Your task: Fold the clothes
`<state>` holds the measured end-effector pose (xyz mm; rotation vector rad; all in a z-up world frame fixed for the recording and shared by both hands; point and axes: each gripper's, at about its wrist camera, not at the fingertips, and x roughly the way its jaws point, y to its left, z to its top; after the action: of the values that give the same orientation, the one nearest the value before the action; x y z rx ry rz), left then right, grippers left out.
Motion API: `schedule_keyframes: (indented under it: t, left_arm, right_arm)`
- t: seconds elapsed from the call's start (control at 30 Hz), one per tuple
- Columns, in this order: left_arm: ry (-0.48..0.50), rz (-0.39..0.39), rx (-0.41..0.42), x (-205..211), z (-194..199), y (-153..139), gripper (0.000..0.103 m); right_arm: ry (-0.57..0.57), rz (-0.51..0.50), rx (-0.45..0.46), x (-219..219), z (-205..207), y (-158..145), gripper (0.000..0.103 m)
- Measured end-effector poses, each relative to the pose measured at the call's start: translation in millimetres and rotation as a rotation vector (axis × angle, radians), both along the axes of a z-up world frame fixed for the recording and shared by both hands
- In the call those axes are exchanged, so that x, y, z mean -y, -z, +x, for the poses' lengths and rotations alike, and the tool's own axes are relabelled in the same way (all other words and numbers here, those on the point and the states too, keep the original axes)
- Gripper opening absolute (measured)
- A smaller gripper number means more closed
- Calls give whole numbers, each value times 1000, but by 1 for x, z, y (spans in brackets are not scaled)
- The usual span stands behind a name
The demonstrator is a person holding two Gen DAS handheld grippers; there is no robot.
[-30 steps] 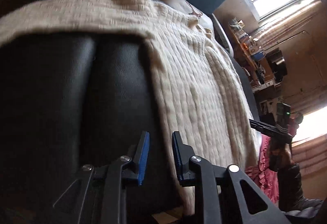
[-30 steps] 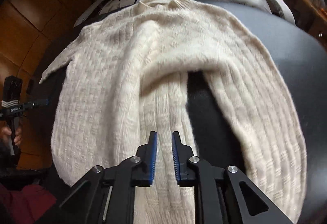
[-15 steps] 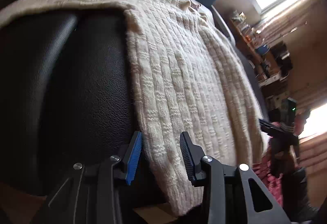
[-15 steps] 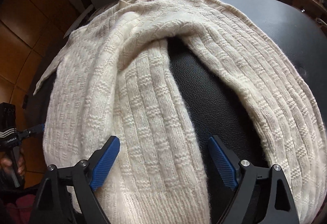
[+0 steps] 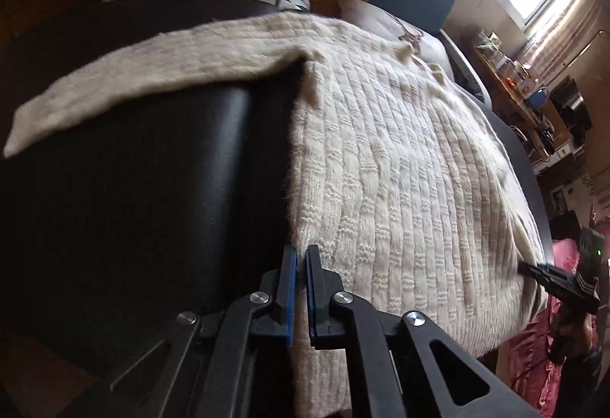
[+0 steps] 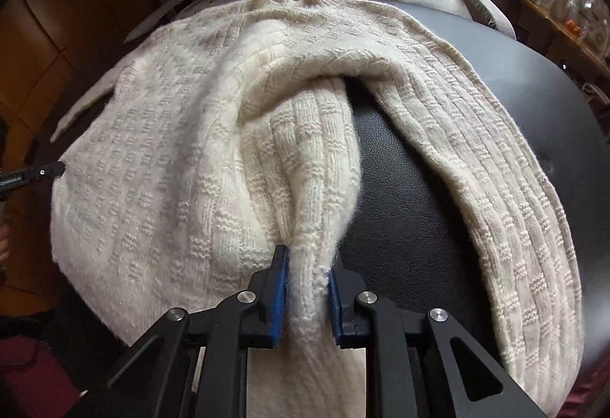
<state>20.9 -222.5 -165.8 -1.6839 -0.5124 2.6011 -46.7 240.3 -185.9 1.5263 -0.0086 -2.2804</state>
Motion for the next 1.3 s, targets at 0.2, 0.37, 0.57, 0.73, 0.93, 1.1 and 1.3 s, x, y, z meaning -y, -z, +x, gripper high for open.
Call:
schedule_keyframes:
  t: [0.2, 0.37, 0.57, 0.73, 0.93, 1.1, 1.3]
  left_arm:
    - [-27, -20, 71, 5, 1, 14, 6]
    - [-106, -143, -73, 2, 10, -27, 6]
    - [59, -65, -114, -39, -8, -20, 10]
    - [118, -86, 16, -50, -5, 28, 12]
    - [135, -70, 7, -55, -12, 13, 12]
    - [150, -52, 16, -61, -22, 0, 12]
    - [182, -31, -64, -66, -55, -22, 12]
  right_arm:
    - [19, -25, 43, -2, 9, 8, 39]
    - [67, 1, -89, -8, 0, -27, 60]
    - [106, 28, -92, -8, -19, -10, 51]
    - [138, 50, -87, -8, -35, 6, 45]
    - [175, 54, -78, -11, -48, 18, 43]
    - [147, 36, -67, 2, -51, 10, 55]
    - [122, -40, -150, 19, -64, -27, 55]
